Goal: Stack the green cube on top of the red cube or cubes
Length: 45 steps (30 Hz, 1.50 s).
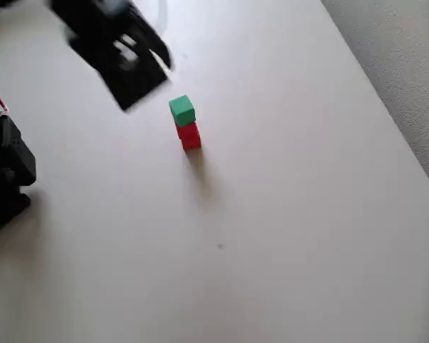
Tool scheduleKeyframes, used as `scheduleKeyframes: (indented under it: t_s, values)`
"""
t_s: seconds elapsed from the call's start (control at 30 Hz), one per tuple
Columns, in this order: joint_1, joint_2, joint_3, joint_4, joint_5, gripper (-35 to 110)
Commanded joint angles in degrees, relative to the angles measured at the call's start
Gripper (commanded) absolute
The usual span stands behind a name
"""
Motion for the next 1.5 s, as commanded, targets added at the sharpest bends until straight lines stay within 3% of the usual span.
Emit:
scheduleKeyframes:
  t_s: [0.0, 0.37, 0.67, 0.87, 1.47]
  values:
    - [-1.0, 14.8, 6.2, 0.4, 0.1, -2]
    - [4.1, 51.4, 51.9, -20.2, 0.2, -2]
    - [7.9, 64.4, 73.2, -24.5, -1.0, -2]
    - [8.3, 74.8, 82.4, -22.8, -1.9, -2]
    - [9.0, 74.7, 86.8, -22.6, -0.5, -2]
